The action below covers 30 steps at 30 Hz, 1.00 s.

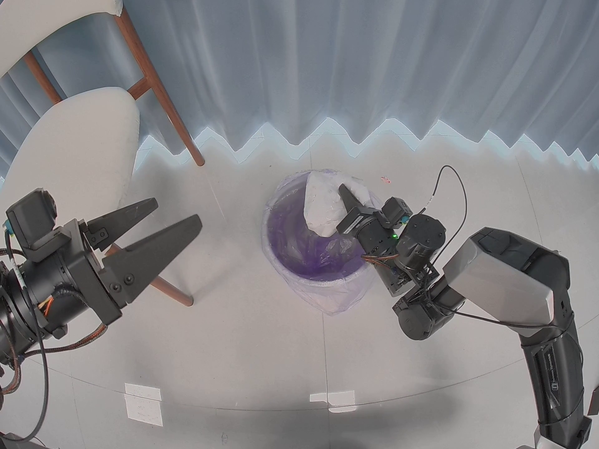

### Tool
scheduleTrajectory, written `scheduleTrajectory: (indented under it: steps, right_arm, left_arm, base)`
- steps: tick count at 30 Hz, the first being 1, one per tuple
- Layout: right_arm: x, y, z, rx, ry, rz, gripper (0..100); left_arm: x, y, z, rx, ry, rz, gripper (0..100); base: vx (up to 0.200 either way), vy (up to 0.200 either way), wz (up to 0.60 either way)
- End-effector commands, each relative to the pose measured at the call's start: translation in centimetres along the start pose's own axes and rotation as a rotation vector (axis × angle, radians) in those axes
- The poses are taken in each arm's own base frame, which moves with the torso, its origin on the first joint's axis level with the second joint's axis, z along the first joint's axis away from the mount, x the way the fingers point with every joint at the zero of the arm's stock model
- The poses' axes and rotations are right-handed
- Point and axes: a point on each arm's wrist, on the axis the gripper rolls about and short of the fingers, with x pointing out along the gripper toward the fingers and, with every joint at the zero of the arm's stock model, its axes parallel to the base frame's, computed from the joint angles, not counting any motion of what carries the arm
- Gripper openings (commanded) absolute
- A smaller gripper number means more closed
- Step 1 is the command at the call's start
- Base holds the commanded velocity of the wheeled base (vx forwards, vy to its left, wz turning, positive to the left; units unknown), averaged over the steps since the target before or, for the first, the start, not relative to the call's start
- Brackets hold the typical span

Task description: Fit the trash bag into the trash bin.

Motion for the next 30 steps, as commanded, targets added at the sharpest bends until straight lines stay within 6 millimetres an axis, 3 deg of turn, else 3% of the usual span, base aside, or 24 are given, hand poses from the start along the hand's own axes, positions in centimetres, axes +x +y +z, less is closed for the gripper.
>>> scheduleTrajectory:
  steps: [1, 11, 12, 30]
  right_arm:
    - [-0.1, -1.0, -2.2, -0.004, 0.017, -0.007, 0]
    - [-0.3, -2.4, -3.1, -0.049, 0.033, -0.034, 0]
    - [-0.3, -2.4, -3.1, -0.05, 0.034, -0.032, 100]
    - [0.1, -1.2, -1.5, -0.043, -0.008, -0.032, 100]
  left_arm:
    - [0.1, 0.1, -0.3, -0.001, 0.011, 0.001, 100]
    - [0.2, -0.2, -0.5, -0.005, 0.02, -0.014, 100]
    - [0.2, -0.2, -0.5, -0.005, 0.02, -0.014, 100]
    - [0.2, -0.1, -0.9, -0.007, 0.038, -0.01, 100]
  base:
    - [0.0, 0.0, 0.0]
    - [0.0, 0.0, 0.0]
    - [0.0, 0.0, 0.0]
    - [0.0, 0.0, 0.0]
